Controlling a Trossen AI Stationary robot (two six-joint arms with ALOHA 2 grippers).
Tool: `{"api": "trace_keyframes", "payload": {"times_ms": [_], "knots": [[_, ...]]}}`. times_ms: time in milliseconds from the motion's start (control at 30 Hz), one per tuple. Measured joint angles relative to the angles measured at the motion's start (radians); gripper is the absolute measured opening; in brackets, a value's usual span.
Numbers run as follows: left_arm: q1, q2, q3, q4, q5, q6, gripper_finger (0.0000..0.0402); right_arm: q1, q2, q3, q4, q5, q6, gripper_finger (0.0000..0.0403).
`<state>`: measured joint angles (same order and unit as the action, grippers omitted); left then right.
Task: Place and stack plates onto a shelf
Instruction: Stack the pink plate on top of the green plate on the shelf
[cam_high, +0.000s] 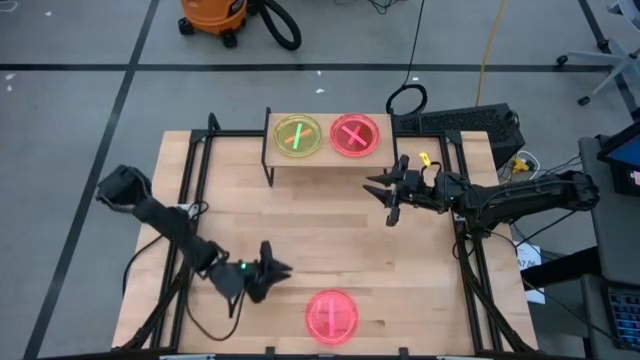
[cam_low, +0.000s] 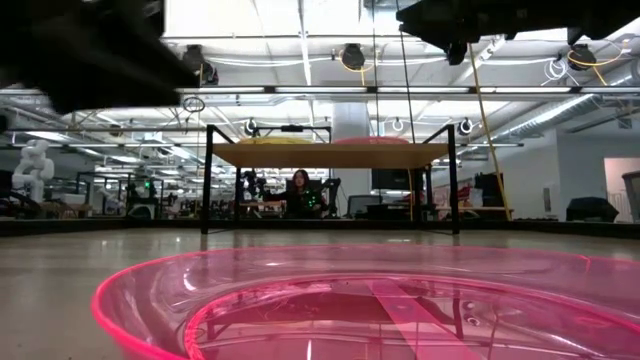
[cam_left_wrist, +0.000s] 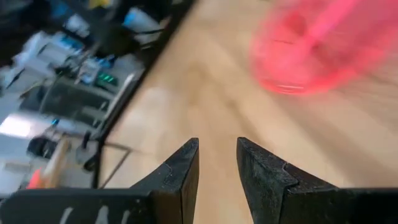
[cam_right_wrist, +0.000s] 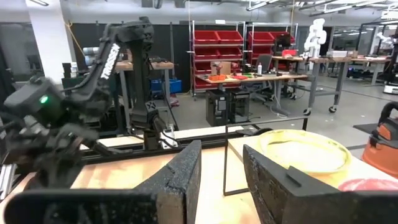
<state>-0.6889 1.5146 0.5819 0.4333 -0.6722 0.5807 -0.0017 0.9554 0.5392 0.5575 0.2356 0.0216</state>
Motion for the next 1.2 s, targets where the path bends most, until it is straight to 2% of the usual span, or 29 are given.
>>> {"api": "trace_keyframes", "payload": {"times_ms": [133,233,333,567,833,1000,1200], "knots": [[-0.079,0.105,0.01,0.032,0.001,0.052,0.0115,0.0,0.0,0.0,0.0,0.0,0.0,0.0105],[-0.113,0.196,0.082,0.032,0.003,0.153,0.0115,0.0,0.0,0.0,0.001,0.0,0.0,0.0105],[-0.117,0.288,0.177,0.033,0.004,0.242,0.0115,0.0,0.0,0.0,0.003,0.0,0.008,0.0105],[-0.098,0.456,0.34,-0.046,0.095,0.253,0.0115,0.018,0.0,0.0,0.0,0.0,0.057,0.0105],[-0.088,0.469,0.355,-0.065,0.171,0.222,0.0115,0.055,0.0,0.0,0.0,0.0,0.064,0.0105],[-0.055,0.47,0.36,-0.105,0.284,0.189,0.0115,0.057,0.0,0.0,0.0,0.002,0.064,0.0105],[-0.022,0.473,0.408,-0.233,0.405,0.183,0.0115,0.056,0.0,0.0,0.0,0.003,0.075,0.0105]]}}
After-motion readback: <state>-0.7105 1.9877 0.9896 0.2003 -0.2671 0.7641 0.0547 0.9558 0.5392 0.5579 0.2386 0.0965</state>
